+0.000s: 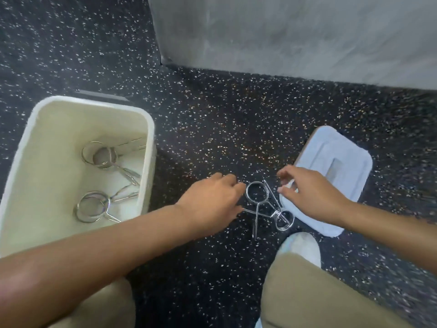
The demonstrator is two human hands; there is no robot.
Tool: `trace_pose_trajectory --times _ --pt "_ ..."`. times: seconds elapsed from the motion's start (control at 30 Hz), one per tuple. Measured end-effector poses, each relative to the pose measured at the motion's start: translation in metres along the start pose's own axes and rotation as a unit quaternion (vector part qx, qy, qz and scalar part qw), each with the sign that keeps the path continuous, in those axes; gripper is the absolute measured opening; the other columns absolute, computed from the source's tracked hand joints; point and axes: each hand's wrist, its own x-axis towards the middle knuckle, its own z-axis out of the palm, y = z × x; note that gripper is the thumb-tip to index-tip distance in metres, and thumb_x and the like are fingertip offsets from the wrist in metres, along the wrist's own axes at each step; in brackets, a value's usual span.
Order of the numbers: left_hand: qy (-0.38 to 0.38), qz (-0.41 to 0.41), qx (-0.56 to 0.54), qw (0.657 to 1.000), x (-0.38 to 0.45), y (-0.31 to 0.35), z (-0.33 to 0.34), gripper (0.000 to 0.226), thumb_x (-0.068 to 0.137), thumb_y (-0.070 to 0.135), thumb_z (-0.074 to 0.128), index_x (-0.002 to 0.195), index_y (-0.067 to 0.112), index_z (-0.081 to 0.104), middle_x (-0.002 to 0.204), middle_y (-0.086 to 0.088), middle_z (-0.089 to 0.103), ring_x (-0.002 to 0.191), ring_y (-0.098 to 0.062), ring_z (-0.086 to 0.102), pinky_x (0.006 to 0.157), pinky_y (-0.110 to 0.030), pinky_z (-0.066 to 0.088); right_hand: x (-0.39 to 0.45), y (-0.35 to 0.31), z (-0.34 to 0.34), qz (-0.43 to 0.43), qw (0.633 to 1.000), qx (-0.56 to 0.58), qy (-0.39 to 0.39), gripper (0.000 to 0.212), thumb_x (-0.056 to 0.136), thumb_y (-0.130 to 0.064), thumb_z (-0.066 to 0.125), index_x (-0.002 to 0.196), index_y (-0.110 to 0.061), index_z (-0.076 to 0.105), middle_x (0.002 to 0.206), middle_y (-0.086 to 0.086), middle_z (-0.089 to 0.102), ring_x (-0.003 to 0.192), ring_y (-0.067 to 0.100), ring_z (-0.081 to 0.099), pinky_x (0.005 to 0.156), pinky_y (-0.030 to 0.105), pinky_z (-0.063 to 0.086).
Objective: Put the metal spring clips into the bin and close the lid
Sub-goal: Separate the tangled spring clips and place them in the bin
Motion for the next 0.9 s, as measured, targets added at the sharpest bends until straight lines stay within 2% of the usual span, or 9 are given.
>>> trace_pose_trajectory --times 0.1,0.2,0.27,0.37,0.43,0.6,0.73,0.9 --pt "-0.032 0.022 0.006 0.999 0.021 0.008 0.030 0.040 0.100 0.037 0.048 0.134 0.016 0.053 0.140 -0.006 0.050 0.120 -0.027 0.050 0.094 -0.044 0.052 -0.014 0.026 0.025 0.043 0.998 -0.012 -0.045 0.044 0.095 -0.035 0.064 0.134 -0.019 0.052 0.124 0.000 0.063 0.090 0.014 0.055 0.081 0.030 0.043" --pt "-0.063 0.022 0.029 0.997 0.036 0.020 0.052 0.044 0.101 0.036 0.046 0.140 0.014 0.049 0.157 -0.010 0.031 0.130 -0.032 0.041 0.101 -0.046 0.048 -0.025 0.038 0.047 0.066 0.996 -0.016 -0.064 0.063 0.087 -0.044 0.071 0.139 -0.020 0.045 0.134 0.001 0.052 0.115 0.020 0.055 0.095 0.037 0.048" --pt "-0.072 0.025 0.048 0.996 0.042 0.025 0.063 0.048 0.101 0.037 0.045 0.142 0.014 0.046 0.164 -0.011 0.019 0.136 -0.033 0.034 0.104 -0.046 0.047 -0.028 0.038 0.062 0.054 0.996 -0.031 -0.062 0.076 0.080 -0.051 0.075 0.141 -0.019 0.041 0.134 0.001 0.046 0.121 0.021 0.049 0.095 0.038 0.049" --pt "-0.080 0.030 0.065 0.994 0.051 0.025 0.072 0.052 0.101 0.040 0.044 0.145 0.012 0.042 0.167 -0.012 0.009 0.141 -0.033 0.028 0.107 -0.045 0.045 -0.032 0.037 0.082 0.021 0.994 -0.097 -0.043 0.085 0.073 -0.062 0.075 0.137 -0.019 0.040 0.129 0.001 0.042 0.116 0.022 0.046 0.090 0.038 0.050" --pt "-0.077 0.026 0.065 0.995 0.054 0.026 0.073 0.051 0.101 0.042 0.043 0.140 0.009 0.048 0.166 -0.013 0.010 0.142 -0.033 0.028 0.108 -0.045 0.043 -0.033 0.038 0.092 0.005 0.988 -0.153 -0.033 0.082 0.074 -0.063 0.073 0.134 -0.017 0.041 0.127 0.004 0.042 0.112 0.024 0.046 0.087 0.039 0.050" --pt "-0.065 0.003 0.076 0.995 0.056 0.026 0.070 0.051 0.101 0.050 0.035 0.121 0.010 0.058 0.154 -0.014 0.026 0.129 -0.031 0.036 0.104 -0.044 0.045 -0.035 0.042 0.094 -0.004 0.985 -0.173 0.001 0.055 0.087 -0.042 0.063 0.131 -0.012 0.048 0.124 0.007 0.046 0.108 0.027 0.048 0.078 0.038 0.051" --pt "-0.100 -0.026 0.067 0.992 0.047 0.021 0.066 0.057 0.102 0.055 0.032 0.121 0.008 0.058 0.159 -0.013 0.020 0.136 -0.033 0.032 0.106 -0.043 0.044 -0.042 0.046 0.088 -0.016 0.992 -0.125 -0.005 0.053 0.085 -0.032 0.061 0.133 -0.013 0.047 0.128 0.007 0.044 0.112 0.025 0.046 0.073 0.030 0.049" --pt "-0.093 -0.060 0.090 0.990 0.041 0.015 0.065 0.062 0.100 0.060 0.032 0.111 0.008 0.063 0.142 -0.007 0.035 0.123 -0.027 0.039 0.098 -0.041 0.049 -0.053 0.058 0.081 -0.031 0.992 -0.120 -0.004 0.054 0.083 -0.029 0.061 0.134 -0.017 0.049 0.131 0.005 0.044 0.113 0.024 0.047 0.072 0.026 0.045"
